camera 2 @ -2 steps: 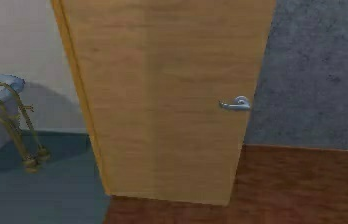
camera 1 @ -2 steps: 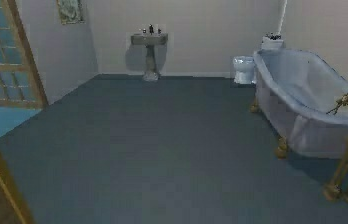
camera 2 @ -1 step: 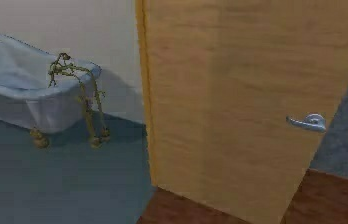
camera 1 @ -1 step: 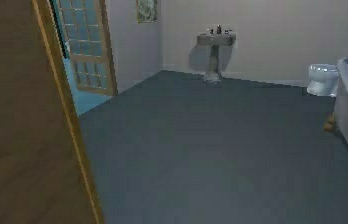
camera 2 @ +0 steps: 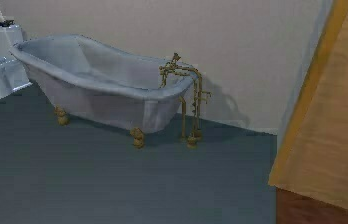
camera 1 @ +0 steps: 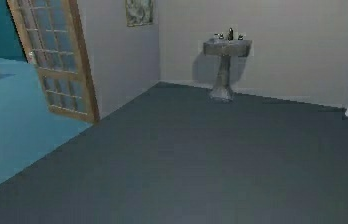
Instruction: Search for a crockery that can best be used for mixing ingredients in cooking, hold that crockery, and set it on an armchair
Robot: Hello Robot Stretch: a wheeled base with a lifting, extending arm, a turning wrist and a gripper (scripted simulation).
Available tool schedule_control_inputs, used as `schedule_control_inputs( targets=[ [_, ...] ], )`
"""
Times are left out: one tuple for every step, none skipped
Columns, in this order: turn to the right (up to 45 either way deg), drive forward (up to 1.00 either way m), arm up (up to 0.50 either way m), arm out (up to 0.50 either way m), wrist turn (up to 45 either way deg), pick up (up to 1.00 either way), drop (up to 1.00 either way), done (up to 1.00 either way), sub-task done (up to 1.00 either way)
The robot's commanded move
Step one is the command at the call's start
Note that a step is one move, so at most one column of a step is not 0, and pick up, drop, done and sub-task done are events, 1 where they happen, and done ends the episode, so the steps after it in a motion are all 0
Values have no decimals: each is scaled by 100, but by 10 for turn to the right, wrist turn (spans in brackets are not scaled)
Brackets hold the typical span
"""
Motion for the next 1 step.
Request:
schedule_control_inputs(
  targets=[
    [0,25,0,0,0,0,0,0,0]
  ],
)
